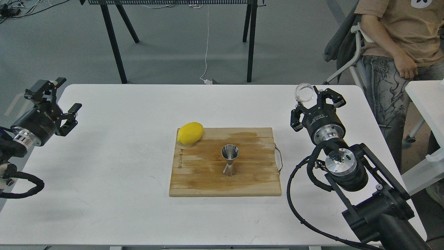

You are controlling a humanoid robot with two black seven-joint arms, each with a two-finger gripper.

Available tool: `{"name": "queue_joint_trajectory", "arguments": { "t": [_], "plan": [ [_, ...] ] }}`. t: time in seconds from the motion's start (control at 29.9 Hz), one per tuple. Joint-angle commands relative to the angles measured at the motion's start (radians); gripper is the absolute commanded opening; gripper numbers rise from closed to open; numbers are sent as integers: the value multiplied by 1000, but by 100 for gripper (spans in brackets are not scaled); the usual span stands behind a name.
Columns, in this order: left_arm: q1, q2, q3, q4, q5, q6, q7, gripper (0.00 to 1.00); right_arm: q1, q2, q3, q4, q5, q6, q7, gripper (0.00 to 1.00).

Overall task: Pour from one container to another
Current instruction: 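Carry the glass back beside the board with the right gripper, then lower the glass onto the table and open the right gripper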

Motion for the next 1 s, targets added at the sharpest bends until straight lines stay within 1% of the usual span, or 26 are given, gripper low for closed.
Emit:
{"name": "queue_joint_trajectory", "arguments": {
  "t": [0.0,0.1,0.2,0.43,0.84,0.97],
  "plan": [
    [1,-2,0,0,0,0,0,95,-70,4,115,-19,135,23,-1,39],
    [1,-3,0,0,0,0,0,95,-92,1,170,-82,238,48,-9,39],
    [-1,-7,0,0,0,0,0,95,-93,-5,181,-154,321,53,-11,38],
    [1,-7,0,0,0,0,0,95,-89,-1,187,-267,361,40,-12,37],
    [1,-5,0,0,0,0,0,95,-78,1,169,-298,361,39,-15,38],
    [1,-3,0,0,0,0,0,95,-76,4,155,-300,361,40,-24,39]
  ]
}}
